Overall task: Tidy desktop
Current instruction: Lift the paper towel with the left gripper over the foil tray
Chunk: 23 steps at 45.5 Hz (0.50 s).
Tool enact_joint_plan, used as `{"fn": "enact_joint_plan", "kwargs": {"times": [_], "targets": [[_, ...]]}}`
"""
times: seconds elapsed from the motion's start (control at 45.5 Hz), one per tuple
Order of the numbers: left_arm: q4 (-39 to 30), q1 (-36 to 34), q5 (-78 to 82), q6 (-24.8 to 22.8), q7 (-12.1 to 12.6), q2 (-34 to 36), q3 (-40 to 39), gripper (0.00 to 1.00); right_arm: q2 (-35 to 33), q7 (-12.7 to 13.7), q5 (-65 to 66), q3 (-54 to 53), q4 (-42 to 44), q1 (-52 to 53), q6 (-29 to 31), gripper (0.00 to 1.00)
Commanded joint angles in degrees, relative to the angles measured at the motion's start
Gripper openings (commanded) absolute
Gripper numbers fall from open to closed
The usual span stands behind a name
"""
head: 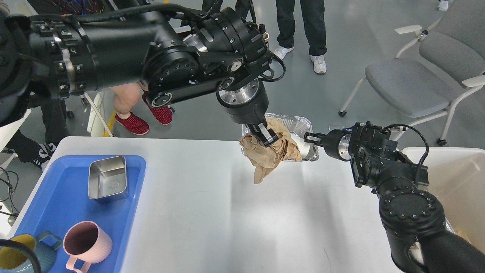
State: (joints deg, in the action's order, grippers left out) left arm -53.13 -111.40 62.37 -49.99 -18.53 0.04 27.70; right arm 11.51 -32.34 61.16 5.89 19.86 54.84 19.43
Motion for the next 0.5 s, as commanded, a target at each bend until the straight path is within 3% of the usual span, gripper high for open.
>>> {"fn": "enact_joint_plan", "kwargs": {"times": [0.0,0.483], "targets": [[3.6,2.0,0.1,1.9,0.2,-0.3,0.1,0.04,0.0,0.0,0.0,0.0,0.0,0.0,0.0,0.00],[27.1,15.0,0.2,6.9,0.1,-5.7,0.2,0.04,0.0,0.0,0.0,0.0,0.0,0.0,-0.3,0.00]]}}
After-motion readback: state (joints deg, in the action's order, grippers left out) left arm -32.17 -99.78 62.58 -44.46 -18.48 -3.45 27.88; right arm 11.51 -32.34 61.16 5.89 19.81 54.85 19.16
